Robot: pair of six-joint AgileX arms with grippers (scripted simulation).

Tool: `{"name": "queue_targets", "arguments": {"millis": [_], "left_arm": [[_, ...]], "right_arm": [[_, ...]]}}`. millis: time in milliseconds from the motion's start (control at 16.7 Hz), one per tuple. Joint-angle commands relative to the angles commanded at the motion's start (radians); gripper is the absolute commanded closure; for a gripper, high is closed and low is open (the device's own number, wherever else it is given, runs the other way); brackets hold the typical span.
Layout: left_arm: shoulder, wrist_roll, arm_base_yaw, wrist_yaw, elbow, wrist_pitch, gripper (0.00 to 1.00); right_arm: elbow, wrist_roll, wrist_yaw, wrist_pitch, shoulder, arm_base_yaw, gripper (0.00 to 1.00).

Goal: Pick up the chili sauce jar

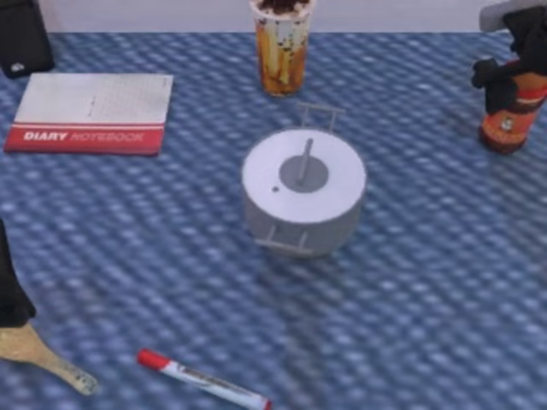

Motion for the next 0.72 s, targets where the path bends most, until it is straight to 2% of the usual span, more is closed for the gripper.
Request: {"name": "queue_targets", "arguments": {"millis": [720], "left_arm": [[0.000,0.000,0.000,0.000,0.000,0.000,0.00]], "right_arm": [[-0.038,0.002,-0.001,-0.004,-0.040,-0.001,1.00]]}}
